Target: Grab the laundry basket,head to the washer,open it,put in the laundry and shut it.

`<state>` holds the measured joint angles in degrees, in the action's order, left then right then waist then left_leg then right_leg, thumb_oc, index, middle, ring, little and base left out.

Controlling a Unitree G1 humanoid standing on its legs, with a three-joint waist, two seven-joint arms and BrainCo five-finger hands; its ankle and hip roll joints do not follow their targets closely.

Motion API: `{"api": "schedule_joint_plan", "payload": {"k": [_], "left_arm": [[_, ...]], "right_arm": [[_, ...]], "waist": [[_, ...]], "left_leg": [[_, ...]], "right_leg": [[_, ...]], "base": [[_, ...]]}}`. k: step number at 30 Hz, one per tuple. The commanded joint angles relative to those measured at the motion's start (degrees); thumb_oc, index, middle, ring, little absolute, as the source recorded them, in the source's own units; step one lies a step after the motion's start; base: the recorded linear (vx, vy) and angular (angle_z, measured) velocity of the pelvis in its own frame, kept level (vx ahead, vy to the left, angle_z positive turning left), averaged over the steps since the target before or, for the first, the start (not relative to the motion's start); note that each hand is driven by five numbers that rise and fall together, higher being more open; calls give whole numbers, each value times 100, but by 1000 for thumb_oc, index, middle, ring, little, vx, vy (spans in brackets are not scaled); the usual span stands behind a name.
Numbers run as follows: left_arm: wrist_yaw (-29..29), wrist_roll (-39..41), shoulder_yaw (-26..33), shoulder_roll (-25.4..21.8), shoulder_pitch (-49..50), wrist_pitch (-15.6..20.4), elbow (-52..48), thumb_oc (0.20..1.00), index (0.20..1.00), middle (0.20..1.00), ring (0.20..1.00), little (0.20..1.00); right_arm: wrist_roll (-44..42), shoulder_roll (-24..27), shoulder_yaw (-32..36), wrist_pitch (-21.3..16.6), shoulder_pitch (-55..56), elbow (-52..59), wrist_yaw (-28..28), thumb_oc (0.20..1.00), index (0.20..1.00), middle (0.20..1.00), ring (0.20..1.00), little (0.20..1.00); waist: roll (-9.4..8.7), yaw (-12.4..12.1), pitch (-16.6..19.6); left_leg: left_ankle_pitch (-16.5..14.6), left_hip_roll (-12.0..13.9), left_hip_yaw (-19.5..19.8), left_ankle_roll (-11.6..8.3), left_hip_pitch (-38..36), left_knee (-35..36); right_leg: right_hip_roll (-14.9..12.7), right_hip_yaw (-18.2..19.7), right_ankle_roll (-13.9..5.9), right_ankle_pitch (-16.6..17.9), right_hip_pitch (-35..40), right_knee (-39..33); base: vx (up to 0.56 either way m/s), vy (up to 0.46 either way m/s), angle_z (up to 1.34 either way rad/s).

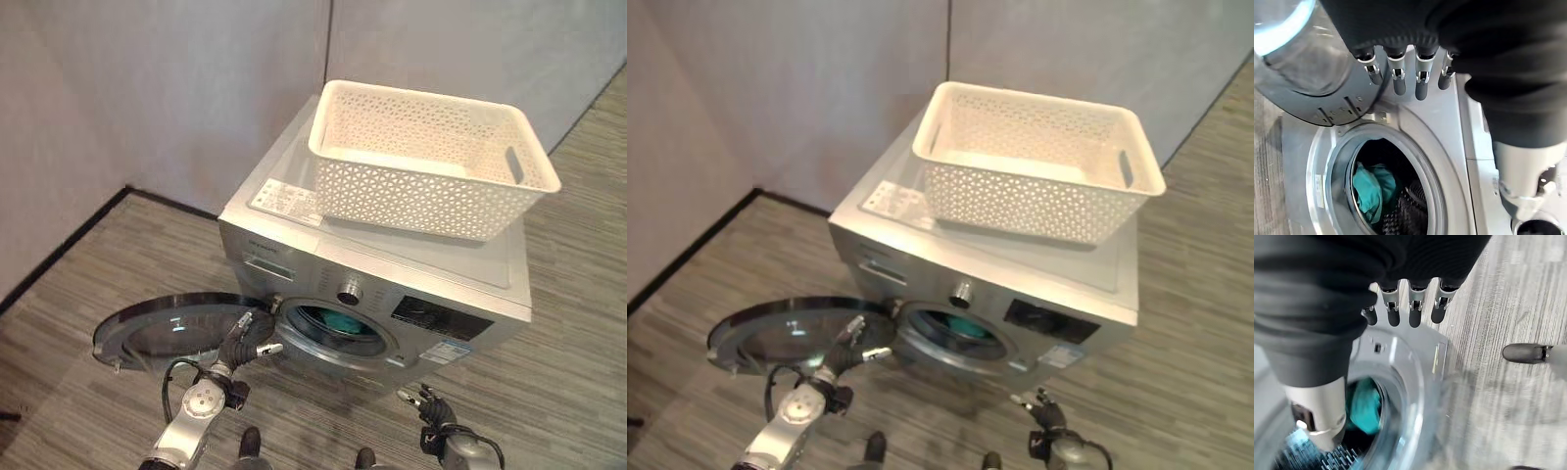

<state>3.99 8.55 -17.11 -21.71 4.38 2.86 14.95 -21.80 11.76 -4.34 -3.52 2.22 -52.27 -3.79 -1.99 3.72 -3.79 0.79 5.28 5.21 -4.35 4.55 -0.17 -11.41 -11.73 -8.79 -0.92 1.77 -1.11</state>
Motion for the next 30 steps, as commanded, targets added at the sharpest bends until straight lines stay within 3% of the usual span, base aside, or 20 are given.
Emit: {"api": "schedule_joint_plan", "payload": {"k": [1,3,6,8,11,12,14,17,18,19,21,25,30], "left_arm": [[-18,-168,213,-97,-373,144,-263,1000,1000,1000,1000,1000],[-15,-183,185,-202,-459,153,-299,1000,1000,1000,1000,1000],[44,-224,190,-283,-654,148,-220,1000,1000,1000,1000,1000],[55,-242,192,-265,-684,156,-168,1000,1000,1000,1000,1000],[118,-144,233,-133,-541,203,-146,1000,1000,1000,1000,1000],[118,-143,233,-133,-541,203,-146,1000,1000,1000,1000,1000],[217,58,167,27,-549,212,-14,1000,1000,1000,1000,1000],[236,104,39,98,-590,196,2,1000,1000,1000,1000,1000],[237,104,37,100,-596,196,4,1000,1000,1000,1000,1000],[234,206,-23,196,-665,214,29,1000,1000,1000,1000,1000],[230,344,-52,247,-629,203,-28,1000,1000,1000,1000,1000],[173,319,-110,233,-566,203,-104,1000,1000,1000,1000,1000],[146,219,24,127,-399,158,-78,1000,1000,1000,1000,1000]], "right_arm": [[-158,-26,196,35,-199,-34,-214,1000,1000,1000,1000,1000],[-311,-81,222,48,-413,-133,-233,1000,1000,1000,1000,1000],[-524,-191,199,-7,-644,-284,-264,1000,1000,1000,1000,1000],[-558,-202,202,-20,-660,-335,-238,1000,1000,1000,1000,1000],[-444,-175,33,-51,-696,-365,-172,1000,1000,1000,1000,1000],[-444,-175,33,-54,-698,-369,-171,1000,1000,1000,1000,1000],[-271,-83,-133,-35,-809,-395,-207,1000,1000,1000,1000,1000],[-306,38,-111,-64,-875,-373,-278,1000,1000,1000,1000,1000],[-306,40,-108,-64,-879,-375,-278,1000,1000,1000,1000,1000],[-318,144,-82,-72,-899,-401,-345,1000,1000,1000,1000,1000],[-374,188,-43,-77,-893,-393,-382,1000,1000,1000,1000,1000],[-460,179,87,-91,-890,-572,-422,1000,1000,1000,1000,1000],[-545,32,212,-89,-756,-527,-377,1000,1000,1000,1000,1000]], "waist": [[-46,-4,-106],[-4,4,-170],[79,-50,-219],[68,-86,-198],[-53,-305,-37],[-52,-301,-38],[-83,-375,-63],[-66,-367,-106],[-62,-348,-107],[-74,-263,-113],[-48,-230,-120],[10,-241,-68],[36,-231,24]], "left_leg": [[-1153,-67,89,364,-648,-363],[-1088,-143,-14,451,-653,-241],[-1001,-205,67,550,-326,-377],[-1002,-234,123,553,-275,-413],[-923,-164,324,450,-237,-372],[-922,-163,328,447,-240,-368],[-519,107,582,185,-214,-85],[-80,240,731,35,-72,252],[-72,239,753,32,-66,258],[-169,345,465,44,59,207],[-69,414,251,18,120,56],[-224,407,431,1,35,21],[-397,372,236,78,-253,-13]], "right_leg": [[-108,455,-64,-61,-451,727],[-251,623,-254,529,-754,961],[-140,891,-191,169,-756,1212],[-125,936,-164,43,-630,1154],[-35,937,-17,-498,-250,1007],[-34,933,-15,-505,-251,1014],[132,816,74,-701,-231,1042],[219,412,187,-783,-122,824],[219,388,188,-783,-114,817],[221,174,270,-787,-184,779],[245,103,304,-753,-162,694],[247,170,232,-680,-189,770],[150,319,114,-594,-77,851]], "base": [[-76,364,-34],[-160,164,-41],[-205,21,-20],[-65,-63,-2],[17,-217,33],[12,-297,19],[-17,-357,26],[-54,-183,52],[-140,-132,52],[-96,-93,85],[-86,-32,76],[-40,45,3],[59,83,-8]]}}
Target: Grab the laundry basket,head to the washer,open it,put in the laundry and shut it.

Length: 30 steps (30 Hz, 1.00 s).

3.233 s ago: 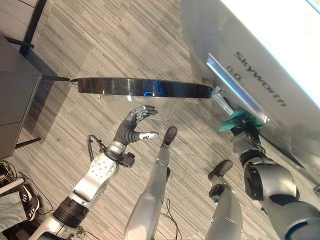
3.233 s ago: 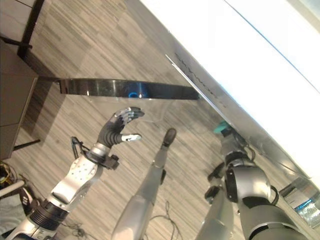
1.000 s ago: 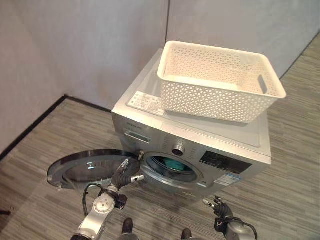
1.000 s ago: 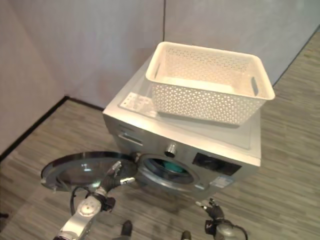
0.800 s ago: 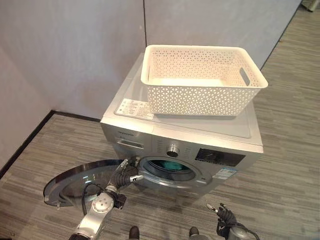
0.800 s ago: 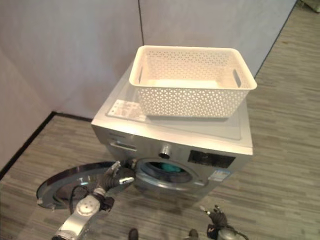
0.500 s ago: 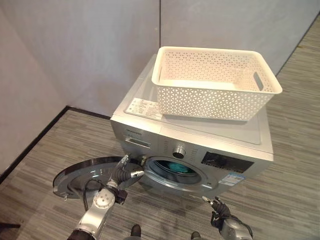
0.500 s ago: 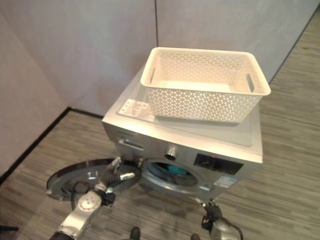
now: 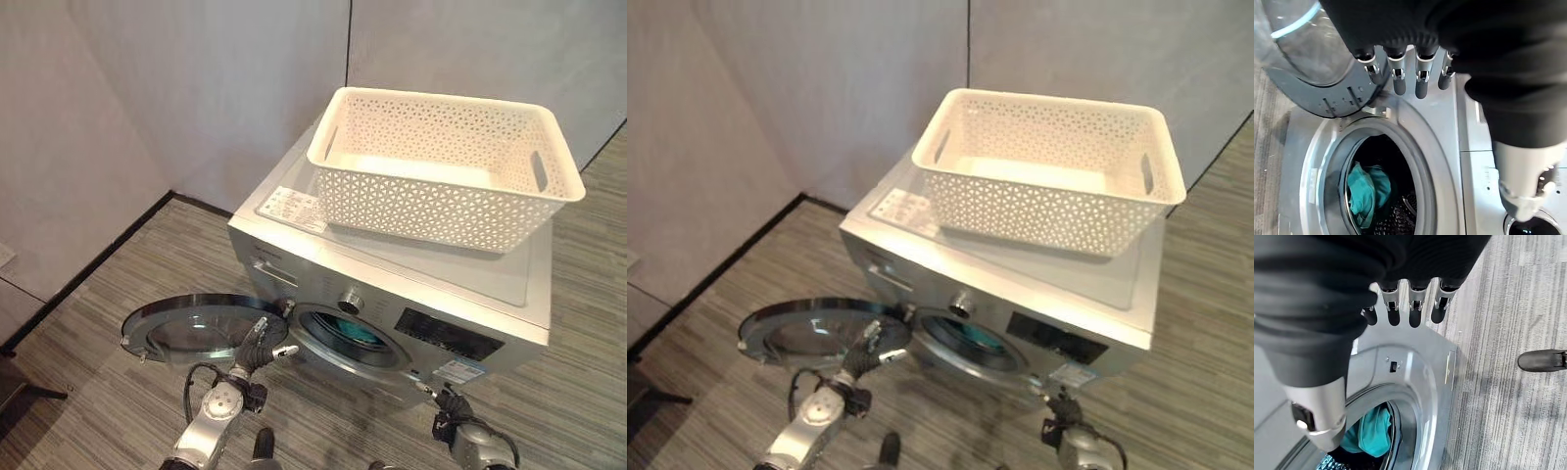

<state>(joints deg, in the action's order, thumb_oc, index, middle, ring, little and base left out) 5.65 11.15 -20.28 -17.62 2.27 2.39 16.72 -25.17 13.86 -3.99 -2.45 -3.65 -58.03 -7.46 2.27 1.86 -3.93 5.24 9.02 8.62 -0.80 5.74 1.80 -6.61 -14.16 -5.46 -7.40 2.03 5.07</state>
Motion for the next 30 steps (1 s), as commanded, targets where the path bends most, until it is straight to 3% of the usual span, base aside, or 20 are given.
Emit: {"api": "schedule_joint_plan", "payload": {"k": [1,10,14,17,21,25,30], "left_arm": [[-6,-39,382,-277,-173,191,-201,1000,1000,1000,1000,1000],[866,-656,1127,-345,-175,239,-277,1000,1000,1000,1000,1000],[1869,-1665,2037,-668,-100,147,-338,1000,1000,1000,1000,1000],[2252,-2242,2403,-881,-65,52,-120,1000,1000,1000,1000,1000],[2491,-2571,2673,-1149,-333,-279,582,1000,1000,1000,1000,1000],[2572,-2557,2717,-1285,-599,-354,862,1000,1000,1000,1000,1000],[2369,-2444,2545,-959,-348,-215,484,1000,1000,1000,1000,1000]], "right_arm": [[-225,-222,190,-195,-120,53,5,1000,1000,1000,1000,1000],[-191,-494,154,-152,140,-131,15,1000,1000,1000,1000,1000],[-152,-533,99,-180,228,-185,79,1000,1000,1000,1000,1000],[-94,-505,37,-209,332,-97,158,1000,1000,1000,1000,1000],[-32,-345,60,-213,454,30,230,1000,1000,1000,1000,1000],[-20,-180,128,-253,399,-2,229,1000,1000,1000,1000,1000],[-90,-129,86,-360,398,96,200,1000,1000,1000,1000,1000]], "waist": [[-391,-36,77],[-425,-56,213],[-433,-115,232],[-427,-104,252],[-390,-20,266],[-323,23,199],[-262,-54,-22]], "left_leg": [[-831,9,-154,-280,-439,-136],[-718,36,-252,-332,-772,289],[-722,76,-297,-377,-851,320],[-719,103,-329,-417,-860,320],[-670,161,-371,-484,-849,320],[-565,253,-341,-567,-775,320],[-25,605,-357,-798,-482,268]], "right_leg": [[-344,559,-240,51,-67,223],[-417,420,-297,98,201,-15],[-395,420,-298,93,236,-84],[-377,448,-292,76,248,-126],[-334,488,-262,22,223,-119],[-257,471,-186,-98,130,-17],[81,344,136,-357,27,96]], "base": [[102,59,-22],[71,10,-1],[45,-26,-1],[30,-25,-5],[22,-48,-6],[-27,-77,-5],[-86,-190,3]]}}
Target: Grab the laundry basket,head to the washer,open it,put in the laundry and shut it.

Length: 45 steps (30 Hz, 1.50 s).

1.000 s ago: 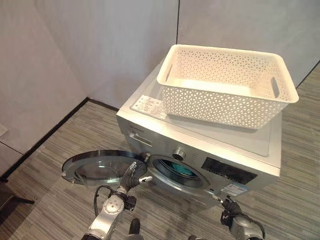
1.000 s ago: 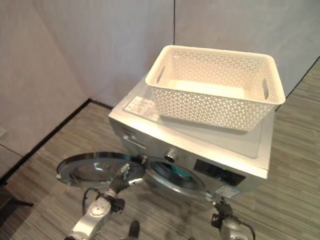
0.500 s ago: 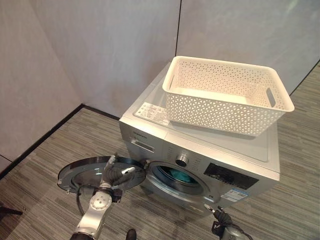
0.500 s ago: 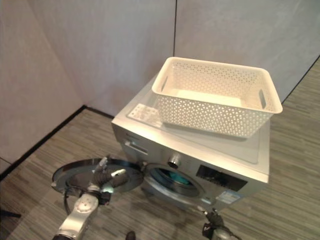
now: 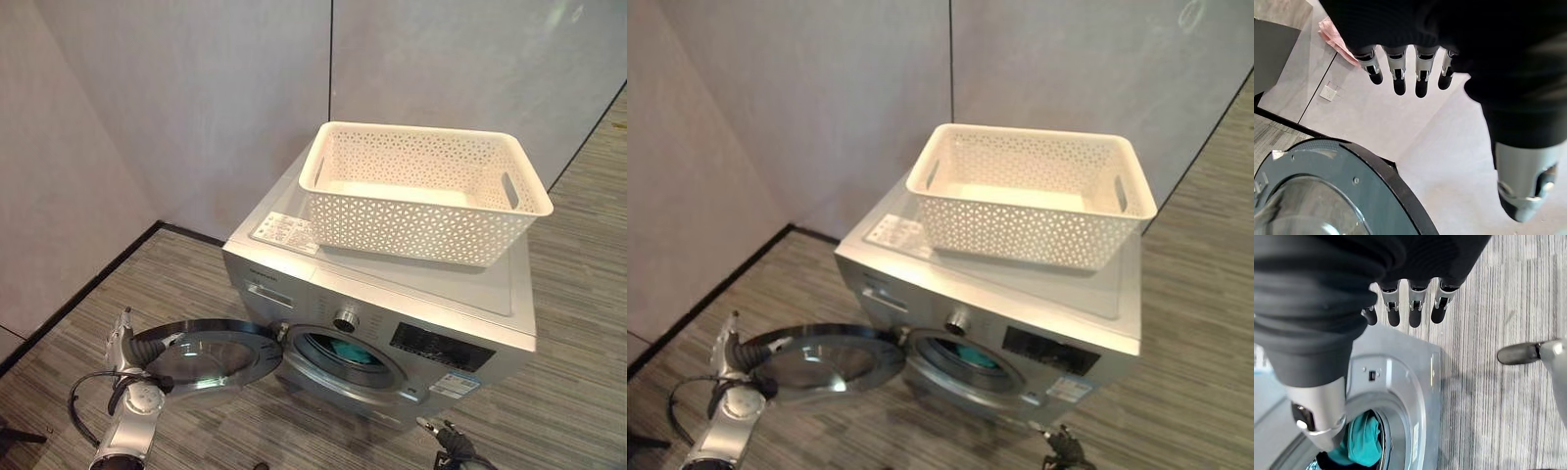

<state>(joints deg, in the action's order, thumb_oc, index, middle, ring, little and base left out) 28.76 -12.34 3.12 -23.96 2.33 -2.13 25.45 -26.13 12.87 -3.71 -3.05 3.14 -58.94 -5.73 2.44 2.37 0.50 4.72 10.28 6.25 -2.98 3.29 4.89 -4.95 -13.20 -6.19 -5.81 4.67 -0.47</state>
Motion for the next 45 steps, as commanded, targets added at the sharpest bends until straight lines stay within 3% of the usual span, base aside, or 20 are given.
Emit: {"api": "schedule_joint_plan", "payload": {"k": [1,3,5,7,8,9,12,15,18,27,33,35,36,38,40,41,43,45], "left_arm": [[0,-60,111,-243,-328,257,-433,1000,1000,1000,1000,1000],[-198,102,-184,-2,-342,274,-522,1000,1000,1000,1000,1000],[-356,271,-395,120,-431,312,-566,1000,1000,1000,1000,1000],[-496,361,-533,168,-454,348,-614,1000,1000,1000,1000,1000],[-497,361,-533,167,-455,348,-614,1000,1000,1000,1000,1000],[-633,429,-529,157,-356,410,-713,1000,1000,1000,1000,1000],[-720,426,-421,106,-22,420,-908,1000,1000,1000,1000,1000],[-704,393,-340,107,163,403,-905,1000,1000,1000,1000,1000],[-689,293,-421,43,71,368,-820,1000,1000,1000,1000,1000],[-750,72,-389,-86,94,357,-976,1000,1000,1000,1000,1000],[-598,-158,-261,-161,3,326,-1040,1000,1000,1000,1000,1000],[-463,-218,-258,-228,-271,321,-927,1000,1000,1000,1000,1000],[-362,-250,-334,-286,-609,283,-786,1000,1000,1000,1000,1000],[-263,-366,-414,-351,-1039,259,-624,1000,1000,1000,1000,1000],[-235,-366,-364,-354,-1071,267,-606,1000,1000,1000,1000,1000],[-96,-319,-243,-389,-1140,266,-578,1000,1000,1000,1000,1000],[-44,-296,-183,-392,-1128,252,-587,1000,1000,1000,1000,1000],[-85,-350,-92,-349,-1015,227,-699,1000,1000,1000,1000,1000]], "right_arm": [[2,-15,58,-302,-283,157,14,1000,1000,1000,1000,1000],[-13,36,108,-294,-284,126,-39,1000,1000,1000,1000,1000],[-93,106,186,-280,-297,163,-110,1000,1000,1000,1000,1000],[-150,109,213,-254,-421,42,-165,1000,1000,1000,1000,1000],[-150,108,213,-256,-422,40,-165,1000,1000,1000,1000,1000],[-139,97,171,-229,-527,22,-140,1000,1000,1000,1000,1000],[-26,43,60,-213,-551,65,-85,1000,1000,1000,1000,1000],[-23,13,62,-212,-485,243,-30,1000,1000,1000,1000,1000],[-161,-50,196,-229,-366,297,-51,1000,1000,1000,1000,1000],[6,-114,199,-136,-320,-46,-23,1000,1000,1000,1000,1000],[69,-162,77,-125,-224,-44,44,1000,1000,1000,1000,1000],[78,-142,20,-146,-255,-2,50,1000,1000,1000,1000,1000],[102,-72,-34,-172,-323,45,18,1000,1000,1000,1000,1000],[82,62,-63,-189,-329,144,-15,1000,1000,1000,1000,1000],[83,95,-49,-189,-314,148,-10,1000,1000,1000,1000,1000],[35,118,29,-203,-277,139,-2,1000,1000,1000,1000,1000],[21,129,72,-205,-266,119,1,1000,1000,1000,1000,1000],[-12,117,210,-191,-154,148,1,1000,1000,1000,1000,1000]], "waist": [[-278,-118,-545],[-352,-126,-762],[-449,-67,-894],[-518,-46,-861],[-514,-48,-847],[-583,-68,-763],[-586,-191,-705],[-518,-235,-650],[-503,-125,-555],[-488,-87,-381],[-567,-39,-388],[-628,-17,-433],[-720,-8,-545],[-757,123,-555],[-708,147,-515],[-622,234,-455],[-557,270,-410],[-410,475,-301]], "left_leg": [[172,501,-113,-582,-152,-160],[349,384,-322,-399,266,-694],[376,149,-987,-236,893,-1360],[-131,-159,-1263,-161,1232,-1981],[-156,-153,-1262,-157,1264,-2020],[-766,-367,-1336,-39,1122,-2403],[-1487,-632,-1098,230,708,-2696],[-1843,-894,-731,388,157,-2220],[-1620,-920,-722,331,34,-1789],[-1580,-967,-813,457,-422,-1066],[-1489,-963,-758,411,-483,-935],[-1410,-981,-728,329,-315,-1019],[-1418,-990,-760,251,104,-1459],[-1622,-579,-1122,197,97,-2018],[-1628,-442,-1149,164,-153,-1928],[-1353,-154,-1182,70,-499,-1843],[-1255,-141,-1108,29,-673,-1740],[-1422,-94,-1512,21,-1089,-980]], "right_leg": [[-38,194,251,-506,-176,612],[-56,-30,313,-474,-56,543],[-109,-274,365,-441,-24,541],[-202,-361,335,-360,-175,538],[-200,-359,331,-364,-192,545],[-283,-345,343,-308,-356,578],[-194,-143,331,-307,-454,722],[-99,55,246,-273,-413,761],[-156,17,211,-197,-380,722],[-211,116,87,-36,-464,653],[-143,118,131,-86,-400,577],[-148,93,172,-66,-472,544],[-218,55,207,-47,-597,585],[-311,-150,285,-54,-877,805],[-290,-197,284,-84,-884,841],[-276,-253,257,-98,-944,939],[-244,-229,236,-69,-1014,988],[-337,-274,145,76,-1154,1073]], "base": [[-102,-207,12],[-136,-182,15],[-167,-163,64],[-125,-96,94],[-76,-29,76],[-18,0,26],[44,24,-27],[88,74,-23],[39,139,-30],[-11,70,7],[-35,-49,-1],[-166,-62,3],[-270,-23,12],[-233,29,42],[-8,75,50],[24,111,11],[27,125,-1],[15,161,1]]}}
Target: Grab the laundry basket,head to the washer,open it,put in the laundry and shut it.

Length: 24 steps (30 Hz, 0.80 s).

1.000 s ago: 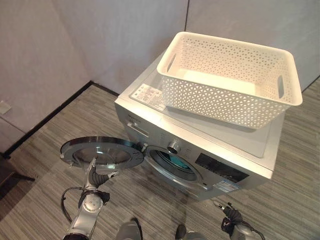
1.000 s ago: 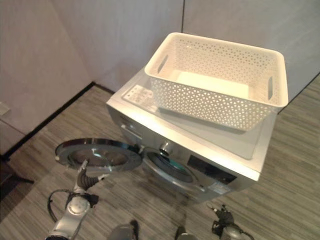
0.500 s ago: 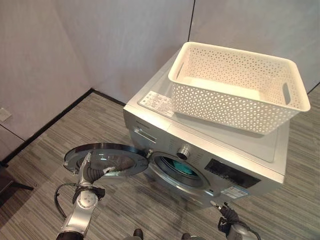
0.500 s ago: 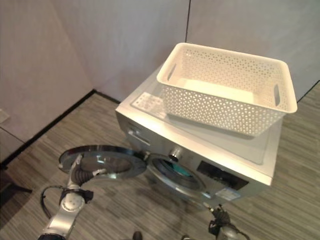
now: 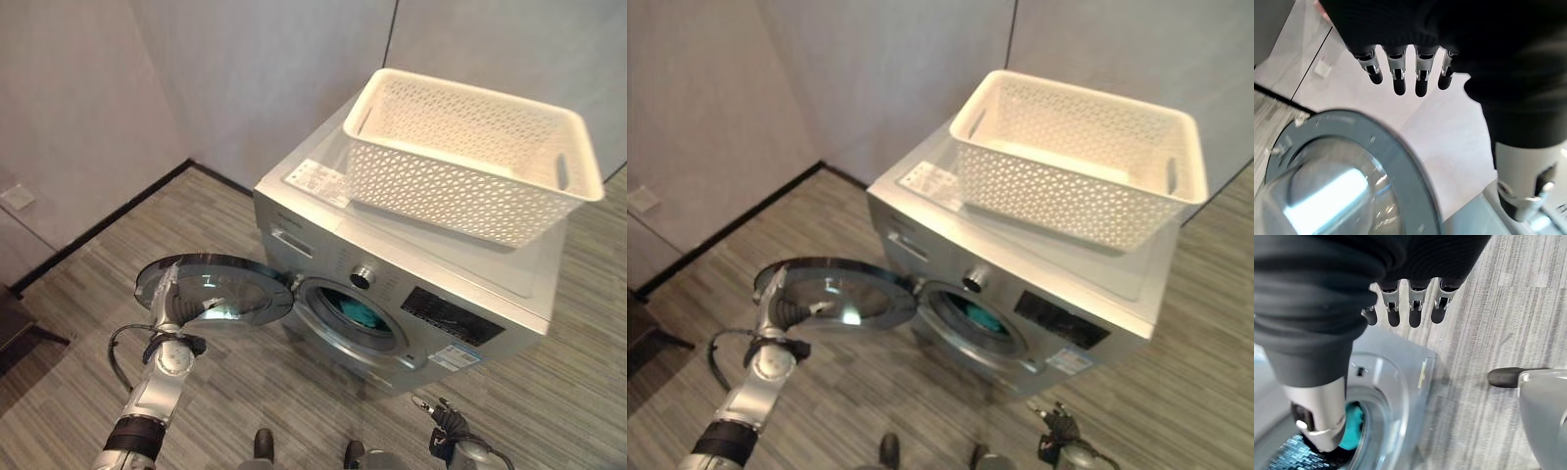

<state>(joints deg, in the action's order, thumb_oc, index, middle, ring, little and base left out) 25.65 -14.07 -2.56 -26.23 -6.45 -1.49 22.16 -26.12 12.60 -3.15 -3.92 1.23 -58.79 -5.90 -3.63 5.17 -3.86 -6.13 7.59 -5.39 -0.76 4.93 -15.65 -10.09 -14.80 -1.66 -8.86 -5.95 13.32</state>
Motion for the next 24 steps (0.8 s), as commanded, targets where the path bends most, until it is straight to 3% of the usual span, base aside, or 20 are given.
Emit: {"api": "schedule_joint_plan", "payload": {"k": [1,2,5,10,15,20,24], "left_arm": [[225,-178,478,-116,-129,165,-369,1000,1000,1000,1000,1000],[224,-123,461,-82,-125,190,-235,1000,1000,1000,1000,1000],[225,-170,336,-80,-228,103,8,1000,1000,1000,1000,1000],[318,-236,211,-207,-536,-56,533,1000,1000,1000,1000,1000],[259,-64,312,-398,-678,-238,1301,1000,1000,1000,1000,1000],[288,307,-54,-1172,-1797,-255,3189,1000,1000,1000,1000,1000],[104,623,-470,-1743,-2708,-136,4133,1000,1000,1000,1000,1000]], "right_arm": [[-12,149,149,-102,46,140,17,1000,1000,1000,1000,1000],[74,164,178,-101,39,114,-27,1000,1000,1000,1000,1000],[32,119,227,-72,120,216,-40,1000,1000,1000,1000,1000],[64,108,128,-67,230,277,21,1000,1000,1000,1000,1000],[163,160,91,-22,176,291,50,1000,1000,1000,1000,1000],[263,415,-103,-64,267,938,126,1000,1000,1000,1000,1000],[206,623,-237,-213,442,1454,262,1000,1000,1000,1000,1000]], "waist": [[213,168,126],[307,183,155],[368,240,219],[331,328,208],[324,354,278],[227,614,261],[1,804,203]], "left_leg": [[-340,183,-385,-203,-1318,1129],[-381,85,-497,-214,-1500,1553],[-353,-22,-529,-215,-1653,1955],[-320,-50,-419,-198,-1607,1934],[-340,-21,-540,-208,-1758,1984],[-223,106,-732,-285,-1693,2014],[-111,222,-833,-359,-1414,2015]], "right_leg": [[192,-87,-316,356,-84,-280],[164,-60,-400,427,-159,-283],[113,-65,-502,561,-227,-348],[110,195,-479,550,-257,-261],[156,209,-503,616,-210,-362],[229,289,-567,656,-448,-272],[289,321,-591,743,-780,-258]], "base": [[-12,186,24],[-33,168,25],[-46,114,-16],[-35,0,8],[39,-25,-6],[20,-6,-19],[-40,-52,-1]]}}
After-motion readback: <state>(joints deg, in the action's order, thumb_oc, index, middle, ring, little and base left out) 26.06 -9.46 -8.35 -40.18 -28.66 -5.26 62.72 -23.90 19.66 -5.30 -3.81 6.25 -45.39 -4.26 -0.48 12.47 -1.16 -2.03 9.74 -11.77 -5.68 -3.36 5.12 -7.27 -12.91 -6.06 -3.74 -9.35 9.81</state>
